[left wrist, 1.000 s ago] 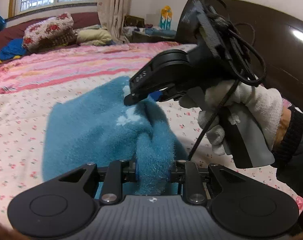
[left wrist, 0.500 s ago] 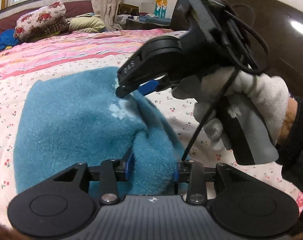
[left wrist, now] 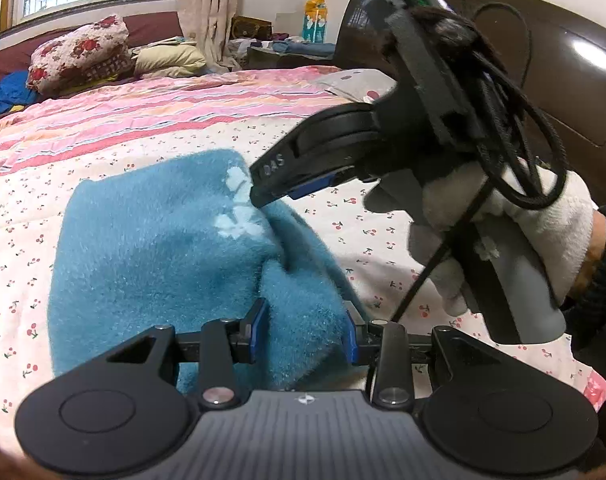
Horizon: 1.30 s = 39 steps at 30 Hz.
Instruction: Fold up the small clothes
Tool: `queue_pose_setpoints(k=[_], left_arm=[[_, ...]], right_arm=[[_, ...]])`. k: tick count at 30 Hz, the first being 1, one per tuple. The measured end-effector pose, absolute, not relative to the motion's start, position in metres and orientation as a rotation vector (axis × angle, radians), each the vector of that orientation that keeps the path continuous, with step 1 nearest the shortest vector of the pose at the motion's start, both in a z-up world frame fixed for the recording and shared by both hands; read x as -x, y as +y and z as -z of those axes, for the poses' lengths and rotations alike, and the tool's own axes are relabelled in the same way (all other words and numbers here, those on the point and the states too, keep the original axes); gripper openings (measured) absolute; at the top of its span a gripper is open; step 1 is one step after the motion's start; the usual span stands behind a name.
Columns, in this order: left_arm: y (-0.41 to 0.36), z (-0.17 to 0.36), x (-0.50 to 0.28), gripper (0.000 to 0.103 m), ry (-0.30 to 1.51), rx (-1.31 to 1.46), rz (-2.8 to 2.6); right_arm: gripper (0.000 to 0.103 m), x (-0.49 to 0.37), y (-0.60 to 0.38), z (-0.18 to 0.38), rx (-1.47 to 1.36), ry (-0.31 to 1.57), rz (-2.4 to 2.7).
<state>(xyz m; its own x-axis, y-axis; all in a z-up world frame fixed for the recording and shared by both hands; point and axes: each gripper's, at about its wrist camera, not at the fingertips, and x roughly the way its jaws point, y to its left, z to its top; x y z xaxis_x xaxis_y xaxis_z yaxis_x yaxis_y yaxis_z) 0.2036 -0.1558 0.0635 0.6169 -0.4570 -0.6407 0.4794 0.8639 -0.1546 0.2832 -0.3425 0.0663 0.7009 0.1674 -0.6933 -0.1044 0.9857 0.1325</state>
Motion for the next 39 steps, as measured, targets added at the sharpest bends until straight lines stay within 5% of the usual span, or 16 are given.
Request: queue_pose_setpoints(k=[30, 32, 39], left_arm=[[-0.082, -0.077, -0.175, 0.043, 0.712, -0.046, 0.413], [-0.083, -0.078, -0.177, 0.043, 0.706, -0.053, 0.417], [-0.083, -0.083, -0.199, 0.044, 0.655, -0.02, 0.403]], right_arm=[[0.037, -0.209, -0.318, -0.058, -0.196, 0.901, -0.335], [0.011, -0.214, -0.318, -0.051, -0.205, 0.919, -0.331], [0.006, -0.189, -0.361, -0.07, -0.226, 0.784, -0.263]])
